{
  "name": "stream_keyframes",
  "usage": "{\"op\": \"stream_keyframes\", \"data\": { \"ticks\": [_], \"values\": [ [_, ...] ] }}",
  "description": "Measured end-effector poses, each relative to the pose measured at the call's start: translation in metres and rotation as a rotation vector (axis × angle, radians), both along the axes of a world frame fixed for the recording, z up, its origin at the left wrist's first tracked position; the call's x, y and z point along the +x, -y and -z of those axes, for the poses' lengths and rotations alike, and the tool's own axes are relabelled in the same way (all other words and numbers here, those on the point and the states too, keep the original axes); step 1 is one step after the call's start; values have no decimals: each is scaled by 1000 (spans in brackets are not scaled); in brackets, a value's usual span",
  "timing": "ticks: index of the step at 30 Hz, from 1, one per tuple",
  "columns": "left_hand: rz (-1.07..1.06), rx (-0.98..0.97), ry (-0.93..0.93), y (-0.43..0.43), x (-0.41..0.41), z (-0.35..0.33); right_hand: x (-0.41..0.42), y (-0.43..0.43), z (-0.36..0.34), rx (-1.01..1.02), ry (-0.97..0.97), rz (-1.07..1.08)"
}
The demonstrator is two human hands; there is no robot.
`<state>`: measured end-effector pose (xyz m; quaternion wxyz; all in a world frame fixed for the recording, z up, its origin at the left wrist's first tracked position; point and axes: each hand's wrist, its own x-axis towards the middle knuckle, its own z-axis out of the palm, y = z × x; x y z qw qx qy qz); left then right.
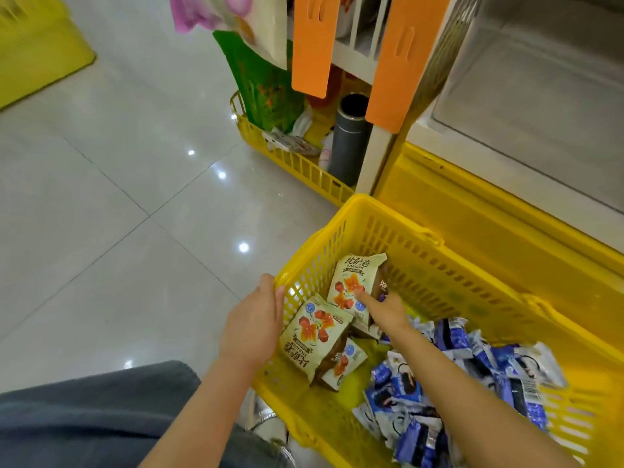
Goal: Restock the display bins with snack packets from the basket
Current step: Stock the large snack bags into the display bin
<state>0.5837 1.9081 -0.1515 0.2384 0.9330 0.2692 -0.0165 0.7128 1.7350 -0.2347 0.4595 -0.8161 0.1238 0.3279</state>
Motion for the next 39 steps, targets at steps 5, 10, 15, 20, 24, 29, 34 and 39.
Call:
{"op": "stream_keyframes", "data": {
  "ticks": [5, 10, 15, 20, 24, 29, 34, 39],
  "values": [
    [-52, -10, -12, 4, 4, -1, 13, 31, -47, -148, 259, -273],
    [-140, -195, 59, 6, 7, -18, 26, 43, -118, -175, 377, -516],
    [-148, -577, 399, 35, 4, -63, -12, 37, -167, 252, 236, -394],
    [-256, -1294, 218, 39, -1, -90, -60, 20, -176, 409, 218, -342],
    [-318, -1275, 252, 21, -6, -87, -68, 10, -171, 455, 64, -368],
    [-457, -1124, 358, 7, -3, -74, -56, 2, -133, 315, 265, -350],
    [-557, -1087, 454, -3, 2, -65, -56, -7, -48, -21, 90, -389],
    [-574, -1082, 468, -3, 5, -58, -63, -21, -11, -75, 47, -196]
  ]
}}
